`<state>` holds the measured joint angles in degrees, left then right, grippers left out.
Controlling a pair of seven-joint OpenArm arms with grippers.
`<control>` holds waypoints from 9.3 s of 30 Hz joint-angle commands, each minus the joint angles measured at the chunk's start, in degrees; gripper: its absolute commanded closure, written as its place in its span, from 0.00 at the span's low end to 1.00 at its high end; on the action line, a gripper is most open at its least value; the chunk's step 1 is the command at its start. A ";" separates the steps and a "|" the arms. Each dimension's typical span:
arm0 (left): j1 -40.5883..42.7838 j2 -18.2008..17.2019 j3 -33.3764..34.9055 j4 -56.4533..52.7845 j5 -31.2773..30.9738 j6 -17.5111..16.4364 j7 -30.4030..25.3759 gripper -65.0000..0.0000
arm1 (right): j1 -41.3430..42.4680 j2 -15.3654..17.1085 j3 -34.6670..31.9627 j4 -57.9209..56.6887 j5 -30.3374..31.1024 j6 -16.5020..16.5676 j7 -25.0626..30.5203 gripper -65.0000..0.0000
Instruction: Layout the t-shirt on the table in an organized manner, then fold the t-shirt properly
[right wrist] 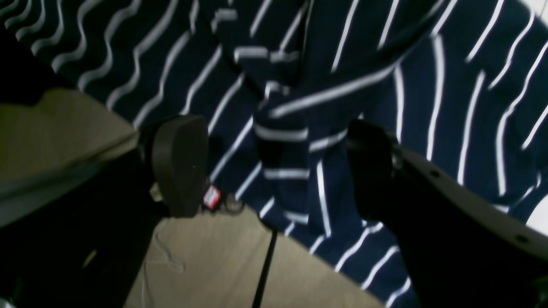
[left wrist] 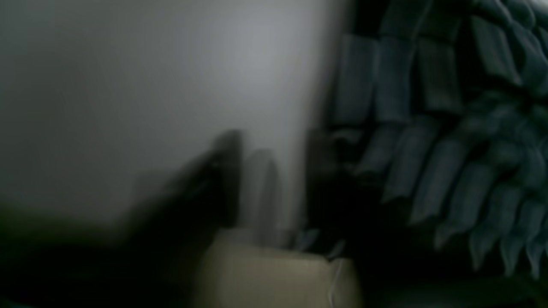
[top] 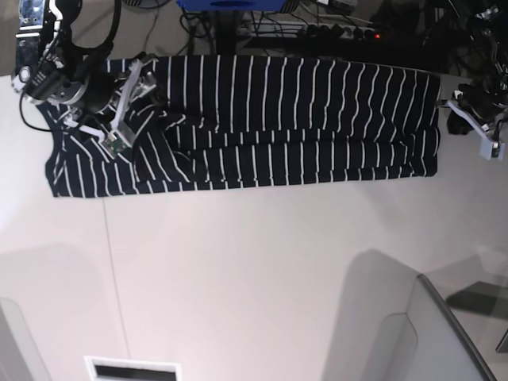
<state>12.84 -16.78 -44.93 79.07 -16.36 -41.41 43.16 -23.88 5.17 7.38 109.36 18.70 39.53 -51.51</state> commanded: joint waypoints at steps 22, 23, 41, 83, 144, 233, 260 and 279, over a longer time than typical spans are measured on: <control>-2.07 -0.85 -5.93 -5.27 -8.21 1.41 -1.71 0.51 | 0.19 0.50 -0.21 -5.23 0.60 0.16 2.23 0.27; -1.98 -0.85 -5.75 -5.27 -8.30 1.41 -1.71 0.46 | 0.19 0.50 -0.21 -5.23 0.60 0.16 2.23 0.27; -6.56 -1.99 2.42 -20.47 -8.21 1.41 -9.71 0.03 | 1.15 0.68 -0.21 -5.23 0.60 0.16 2.23 0.27; 3.38 8.99 6.03 19.09 11.13 9.54 -5.40 1.00 | 3.97 0.76 0.14 -4.79 0.69 0.47 1.88 0.27; 0.21 23.15 45.76 14.08 26.78 16.84 -4.69 1.00 | 4.41 0.76 9.37 -5.14 0.69 0.47 2.06 0.27; 13.05 7.24 8.66 19.17 -4.34 11.56 -5.05 1.00 | 17.94 -0.55 37.41 -29.14 16.77 0.47 -13.42 0.26; 0.83 4.51 25.01 -6.41 6.73 9.19 -21.40 1.00 | 18.03 -0.99 22.91 -38.11 16.77 0.47 -10.60 0.26; 0.30 4.86 30.29 -7.11 6.82 9.36 -21.22 1.00 | 23.13 -2.14 21.06 -47.25 16.51 0.47 -10.52 0.27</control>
<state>13.02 -11.46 -14.55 71.75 -10.31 -31.81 20.53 -0.51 2.68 28.64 62.50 39.29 41.23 -59.94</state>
